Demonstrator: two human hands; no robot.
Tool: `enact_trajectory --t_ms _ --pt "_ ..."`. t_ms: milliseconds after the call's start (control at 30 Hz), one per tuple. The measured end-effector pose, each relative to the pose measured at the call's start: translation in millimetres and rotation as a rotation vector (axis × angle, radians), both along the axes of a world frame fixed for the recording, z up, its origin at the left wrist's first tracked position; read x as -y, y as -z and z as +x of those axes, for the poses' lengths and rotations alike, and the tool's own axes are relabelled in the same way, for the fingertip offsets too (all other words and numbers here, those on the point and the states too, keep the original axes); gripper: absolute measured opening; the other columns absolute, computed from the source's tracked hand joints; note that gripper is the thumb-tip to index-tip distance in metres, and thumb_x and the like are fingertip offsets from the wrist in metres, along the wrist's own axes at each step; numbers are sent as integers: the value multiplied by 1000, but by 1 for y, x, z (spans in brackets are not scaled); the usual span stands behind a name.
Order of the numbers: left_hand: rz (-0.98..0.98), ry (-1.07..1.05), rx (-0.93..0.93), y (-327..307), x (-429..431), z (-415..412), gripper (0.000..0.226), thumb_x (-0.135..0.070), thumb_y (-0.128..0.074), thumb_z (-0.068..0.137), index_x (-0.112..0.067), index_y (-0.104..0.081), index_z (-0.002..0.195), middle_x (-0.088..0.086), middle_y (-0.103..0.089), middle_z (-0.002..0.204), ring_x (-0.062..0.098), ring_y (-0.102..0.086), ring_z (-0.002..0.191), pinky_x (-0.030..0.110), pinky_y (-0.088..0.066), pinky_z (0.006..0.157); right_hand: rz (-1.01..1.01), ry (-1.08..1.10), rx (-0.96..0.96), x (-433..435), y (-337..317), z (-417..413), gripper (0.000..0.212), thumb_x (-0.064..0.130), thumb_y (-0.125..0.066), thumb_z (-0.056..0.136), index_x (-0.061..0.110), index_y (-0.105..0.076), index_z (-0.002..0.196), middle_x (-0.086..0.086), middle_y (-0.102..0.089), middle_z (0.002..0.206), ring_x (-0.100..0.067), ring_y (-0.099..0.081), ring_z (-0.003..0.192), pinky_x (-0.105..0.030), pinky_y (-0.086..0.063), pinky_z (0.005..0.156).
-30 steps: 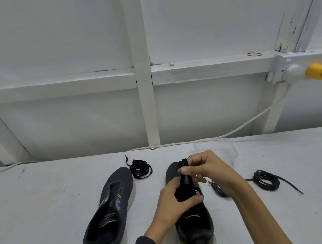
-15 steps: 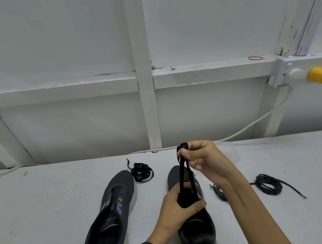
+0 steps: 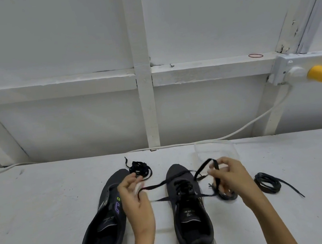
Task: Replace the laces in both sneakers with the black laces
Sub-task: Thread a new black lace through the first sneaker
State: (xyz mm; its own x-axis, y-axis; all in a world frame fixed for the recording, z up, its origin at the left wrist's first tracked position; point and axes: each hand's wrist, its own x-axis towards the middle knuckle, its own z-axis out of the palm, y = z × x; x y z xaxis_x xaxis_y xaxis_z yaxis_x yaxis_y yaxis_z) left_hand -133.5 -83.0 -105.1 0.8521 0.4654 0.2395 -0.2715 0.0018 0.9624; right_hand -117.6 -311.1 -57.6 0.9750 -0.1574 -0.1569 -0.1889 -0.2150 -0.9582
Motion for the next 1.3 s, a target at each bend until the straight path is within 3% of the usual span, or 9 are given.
enact_trajectory --t_ms 67,167,267,367,533,767,900,1167,1300 --pt "260 -4 6 8 -9 2 79 35 -33 63 -23 -51 115 -7 -48 129 6 -43 130 19 -30 113 -171 -71 -174 9 18 -5 19 1 -65 85 -2 -52 100 -13 -60 53 -24 -49 35 -22 -32 35" --pt "652 214 -50 15 -13 5 77 25 -39 55 -33 -62 100 -22 -44 129 -14 -29 128 13 -20 112 -463 -200 -375 7 30 -11 37 15 -74 82 5 -48 106 -12 -64 76 -22 -58 48 -27 -42 44" --pt "709 437 -168 16 -3 8 59 10 -46 64 -40 -64 90 -24 -60 112 -12 -48 114 21 -32 111 -835 -102 -206 0 28 -8 40 37 -73 81 20 -51 109 4 -63 100 -18 -59 82 -29 -42 65" --pt "662 435 -208 14 8 20 42 3 -54 84 -36 -69 91 -21 -68 96 -6 -61 96 17 -49 87 -670 -147 -8 -15 23 3 18 34 -68 85 33 -61 101 12 -64 83 -10 -61 77 -30 -48 69" --pt "711 423 -247 10 14 36 7 -26 -71 84 -32 -71 86 -16 -67 88 -3 -61 81 11 -46 70 -510 -263 40 -33 29 15 7 30 -71 84 25 -74 82 11 -68 66 -6 -63 64 -37 -58 71" --pt "906 447 -254 9 14 39 7 -38 -65 86 -32 -65 82 -15 -60 90 2 -60 82 26 -51 77 -578 -262 61 -36 33 18 11 29 -71 82 22 -71 73 11 -63 60 -6 -61 62 -31 -55 72" --pt "955 447 -228 15 16 37 10 -35 -54 93 -27 -56 87 -14 -54 92 4 -56 79 23 -47 73 -435 -227 62 -34 40 18 13 19 -69 80 15 -69 68 -1 -68 61 -18 -66 62 -36 -56 72" --pt "750 357 -275 25 25 29 10 -26 -49 97 -23 -51 87 -11 -55 89 7 -54 73 17 -41 64 -71 -27 50 -34 53 13 22 3 -64 81 -10 -52 68 -7 -57 59 -16 -61 58 -46 -57 74" --pt "646 341 -258 27 22 27 10 -25 -57 95 -27 -55 85 -14 -60 91 0 -59 84 18 -48 71 45 -13 28 -32 56 10 19 7 -71 84 -6 -63 72 -10 -65 64 -20 -64 65 -39 -58 74"
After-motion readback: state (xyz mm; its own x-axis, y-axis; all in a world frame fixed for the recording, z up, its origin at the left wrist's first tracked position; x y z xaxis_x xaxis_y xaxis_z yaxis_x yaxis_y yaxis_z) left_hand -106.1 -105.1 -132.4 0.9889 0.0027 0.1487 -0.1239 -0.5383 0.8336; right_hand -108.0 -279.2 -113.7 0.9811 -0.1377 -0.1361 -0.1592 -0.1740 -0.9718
